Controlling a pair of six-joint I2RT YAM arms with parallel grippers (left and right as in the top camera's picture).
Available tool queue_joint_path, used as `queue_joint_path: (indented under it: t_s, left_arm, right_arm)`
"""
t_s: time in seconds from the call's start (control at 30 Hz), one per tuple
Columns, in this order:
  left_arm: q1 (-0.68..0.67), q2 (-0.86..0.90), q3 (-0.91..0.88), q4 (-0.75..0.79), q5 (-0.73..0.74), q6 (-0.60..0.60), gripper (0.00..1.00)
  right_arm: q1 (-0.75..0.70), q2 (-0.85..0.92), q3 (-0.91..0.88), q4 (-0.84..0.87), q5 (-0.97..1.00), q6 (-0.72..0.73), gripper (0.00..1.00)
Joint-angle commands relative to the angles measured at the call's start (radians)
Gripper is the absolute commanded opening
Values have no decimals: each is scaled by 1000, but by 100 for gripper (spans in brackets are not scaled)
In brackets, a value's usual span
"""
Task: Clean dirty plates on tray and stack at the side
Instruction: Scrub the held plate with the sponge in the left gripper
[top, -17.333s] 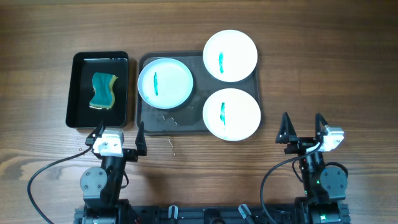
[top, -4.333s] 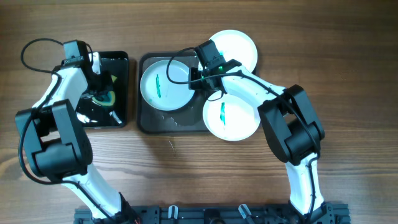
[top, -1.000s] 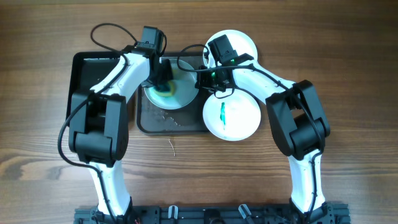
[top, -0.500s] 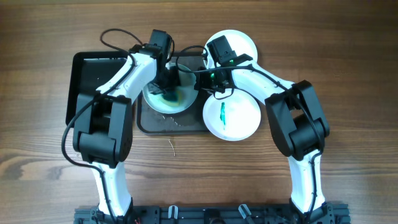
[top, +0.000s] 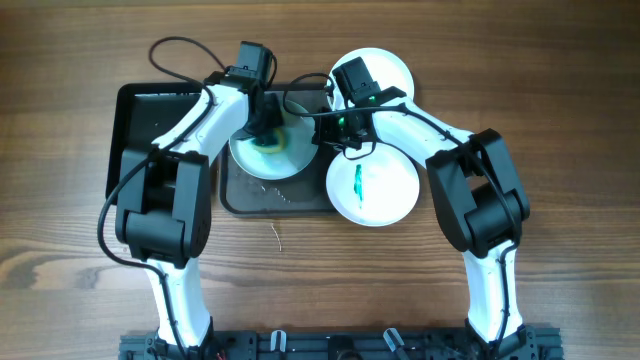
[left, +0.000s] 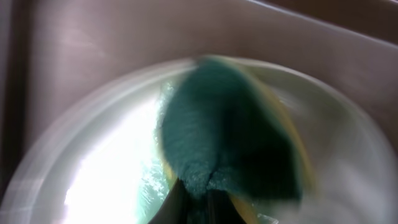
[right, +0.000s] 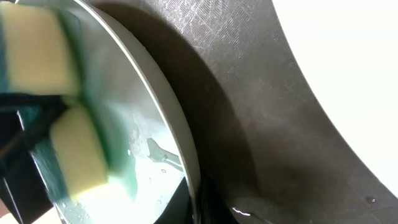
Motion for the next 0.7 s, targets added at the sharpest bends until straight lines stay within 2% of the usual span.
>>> queue_joint_path:
  t_s: [0.0,0.13,0.2,0.3,0.37,0.53,0.67]
  left_arm:
    - [15,22,-3,-100,-321,-87,4]
    - [-8,22,-3,-218,-164,-41,4]
    - [-23,22,-3,-241,-18,60,4]
    - [-46,22,-3,-248,284,267,4]
    - [-52,22,-3,-230,398,328,4]
    - [-36,22,-3,-114,434,322,4]
    - [-6,22,-3,-7,359,255,4]
  right_arm:
    - [0,36,-15,-12,9,-3,4]
    - [0,36,-15,-11,16,-3,4]
    - [0,36,-15,-12,16,-3,4]
    - [0,36,-15,-12,16,-3,4]
    - [0,36,-15,-12,16,-3,4]
    - [0,36,-15,-13,16,-3,4]
    - [0,36,-15,-13,16,-3,4]
